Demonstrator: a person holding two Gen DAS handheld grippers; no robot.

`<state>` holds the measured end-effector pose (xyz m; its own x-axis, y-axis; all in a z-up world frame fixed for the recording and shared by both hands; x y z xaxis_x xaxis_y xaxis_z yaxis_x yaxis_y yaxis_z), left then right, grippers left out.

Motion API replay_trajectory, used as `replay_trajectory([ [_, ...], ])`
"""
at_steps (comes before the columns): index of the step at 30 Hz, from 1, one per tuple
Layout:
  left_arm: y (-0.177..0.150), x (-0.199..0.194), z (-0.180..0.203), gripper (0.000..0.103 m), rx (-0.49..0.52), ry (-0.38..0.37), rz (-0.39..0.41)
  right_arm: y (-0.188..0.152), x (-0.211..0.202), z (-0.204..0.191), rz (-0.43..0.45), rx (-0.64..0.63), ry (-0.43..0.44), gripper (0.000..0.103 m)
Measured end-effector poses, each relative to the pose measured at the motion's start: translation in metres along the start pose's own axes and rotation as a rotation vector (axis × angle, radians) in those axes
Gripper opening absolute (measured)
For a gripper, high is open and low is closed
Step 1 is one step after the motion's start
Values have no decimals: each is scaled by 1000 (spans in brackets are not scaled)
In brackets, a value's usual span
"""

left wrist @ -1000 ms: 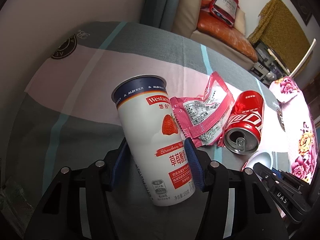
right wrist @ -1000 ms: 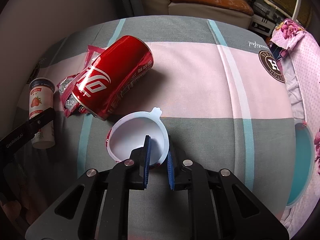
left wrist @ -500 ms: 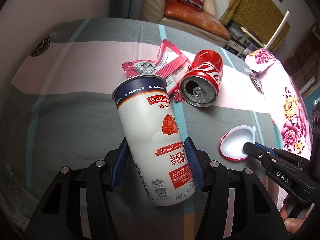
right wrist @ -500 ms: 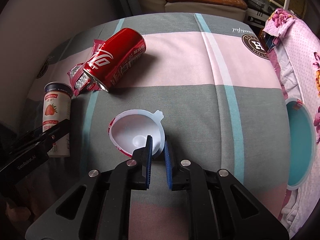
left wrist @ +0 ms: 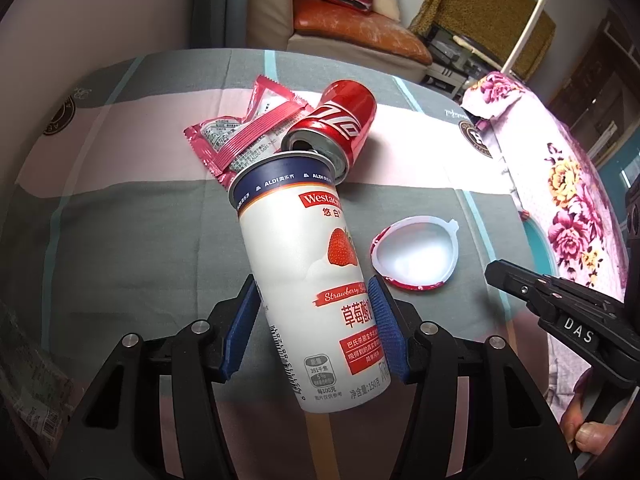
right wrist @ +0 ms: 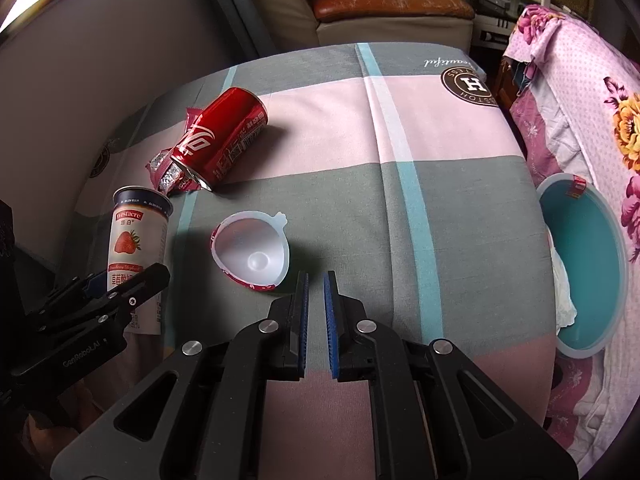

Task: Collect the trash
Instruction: 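Grasp the white drink cup with the left gripper while the right gripper grasps the yogurt cup rim, then carry the drink cup and yogurt cup over the teal bin and release both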

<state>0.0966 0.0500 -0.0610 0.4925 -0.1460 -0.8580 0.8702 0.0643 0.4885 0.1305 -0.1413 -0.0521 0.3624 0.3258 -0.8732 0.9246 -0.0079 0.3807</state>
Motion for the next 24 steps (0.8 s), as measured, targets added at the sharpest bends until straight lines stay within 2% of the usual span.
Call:
replay_trajectory([
  [4,3,2,-7,51,-18,5,3,3,6,1,-15,19,24,13],
  [10,11,6,-16,51,-1,0,-2,12,24,-12,-24,9,51,28],
  [14,10,9,-17,52,19,-15,-12,16,43,-20,-48,-10,54,28],
  [18,3,18,-19,65,29,-15,-68,20,59,-22,-68,-6,65,28],
  [21,-4,25,-20,67,31,-15,-84,24,62,-25,-54,-4,79,29],
  [22,-4,26,-19,68,40,-5,-86,24,63,-26,-49,-7,81,29],
  [24,-3,28,-16,69,46,1,-86,24,63,-28,-48,-19,74,10],
])
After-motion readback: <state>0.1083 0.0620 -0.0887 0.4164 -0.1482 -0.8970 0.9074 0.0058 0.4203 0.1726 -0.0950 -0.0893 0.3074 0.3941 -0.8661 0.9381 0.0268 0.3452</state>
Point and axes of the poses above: each gripper's, at about its wrist camera, not at the fingertips, and x roughly the way its jaws point, z to its right, y to its top, the point moved 3 cm from there along x, roughly the way its jaws point, and after that the axes turned 6 degrees about x, right-handed, at the moved point
